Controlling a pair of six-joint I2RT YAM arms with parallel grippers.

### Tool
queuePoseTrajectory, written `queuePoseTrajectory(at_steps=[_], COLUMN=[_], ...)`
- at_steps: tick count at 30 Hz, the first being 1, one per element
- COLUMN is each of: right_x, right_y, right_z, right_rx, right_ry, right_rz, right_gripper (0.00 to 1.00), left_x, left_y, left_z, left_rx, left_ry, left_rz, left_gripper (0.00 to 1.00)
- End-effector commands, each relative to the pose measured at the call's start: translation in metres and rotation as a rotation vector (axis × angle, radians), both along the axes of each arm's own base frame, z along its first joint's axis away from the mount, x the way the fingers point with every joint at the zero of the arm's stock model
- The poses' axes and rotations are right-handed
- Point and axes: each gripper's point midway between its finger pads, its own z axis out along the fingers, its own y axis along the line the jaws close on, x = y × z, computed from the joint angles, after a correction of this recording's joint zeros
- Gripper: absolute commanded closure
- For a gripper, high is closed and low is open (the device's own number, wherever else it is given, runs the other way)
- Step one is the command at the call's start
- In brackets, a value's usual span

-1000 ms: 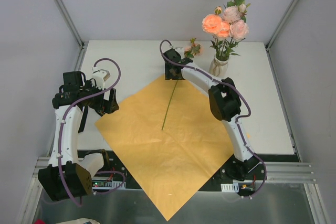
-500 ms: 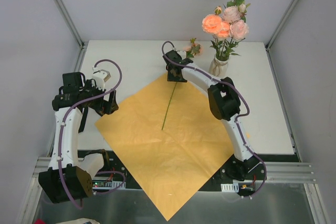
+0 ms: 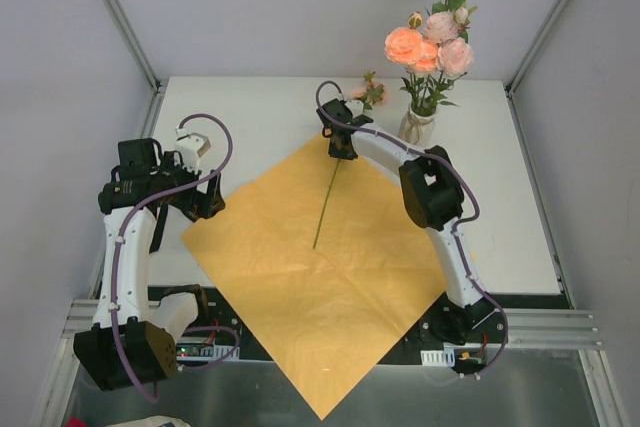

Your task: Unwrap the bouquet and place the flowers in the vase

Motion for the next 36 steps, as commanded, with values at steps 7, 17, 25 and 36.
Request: queuePoseTrajectory(at_steps=[7, 17, 25, 36], right_x=[-0.014, -0.015, -0.038, -0.072], right_y=[-0.002, 0.010, 0.023, 0.022], right_z=[-0.007, 0.083, 0.158, 0.332], right_rx=[0.050, 0.189, 0.189, 0.274], right_ry=[0.045, -0.194, -0.411, -0.853], right_rz=[-0.027, 0.038, 0.214, 0.391], right_gripper=[0.99, 0.99, 0.99, 0.99], left_x=[0.000, 0.000, -0.001, -0.001], left_y=[0.003, 0.004, 0.003, 0.003], left_z=[0.001, 0.004, 0.006, 0.011], left_rx=[0.023, 0.023, 0.017, 0.021], left_ry=[-0.022, -0.030, -0.030, -0.043], left_rz=[-0.007, 0.004, 0.010, 0.019], left_gripper=[0.01, 0.01, 0.01, 0.01])
